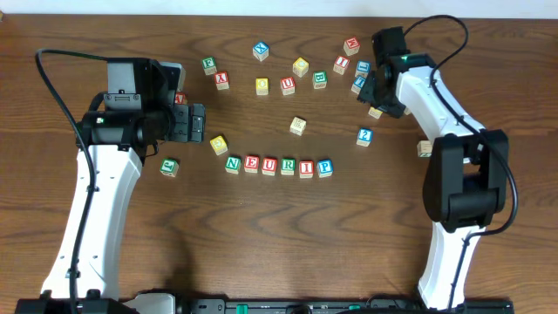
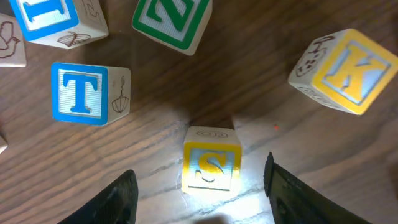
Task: Spell out NEURIPS
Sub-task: 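Lower the right gripper around the yellow S block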
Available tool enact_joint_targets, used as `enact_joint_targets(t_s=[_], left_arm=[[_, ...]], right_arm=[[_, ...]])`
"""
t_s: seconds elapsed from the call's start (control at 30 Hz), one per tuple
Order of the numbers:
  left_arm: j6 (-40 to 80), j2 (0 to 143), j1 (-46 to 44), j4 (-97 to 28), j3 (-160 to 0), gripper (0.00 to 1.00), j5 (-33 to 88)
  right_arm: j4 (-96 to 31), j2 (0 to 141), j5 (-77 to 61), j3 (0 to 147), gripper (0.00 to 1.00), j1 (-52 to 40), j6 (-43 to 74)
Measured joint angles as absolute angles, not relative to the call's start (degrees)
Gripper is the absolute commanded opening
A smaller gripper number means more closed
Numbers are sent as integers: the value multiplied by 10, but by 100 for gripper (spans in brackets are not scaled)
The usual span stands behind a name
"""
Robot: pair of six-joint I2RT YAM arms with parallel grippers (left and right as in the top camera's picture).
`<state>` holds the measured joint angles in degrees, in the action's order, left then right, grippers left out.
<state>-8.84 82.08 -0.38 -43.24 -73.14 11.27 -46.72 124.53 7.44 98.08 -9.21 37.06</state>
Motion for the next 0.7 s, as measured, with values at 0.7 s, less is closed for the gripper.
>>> enact_joint_targets(t_s=[0.7], left_arm=[[-88,821,-4,-432,-731,96,113]], right_arm=[[-451,1252,90,981,60,-92,371]])
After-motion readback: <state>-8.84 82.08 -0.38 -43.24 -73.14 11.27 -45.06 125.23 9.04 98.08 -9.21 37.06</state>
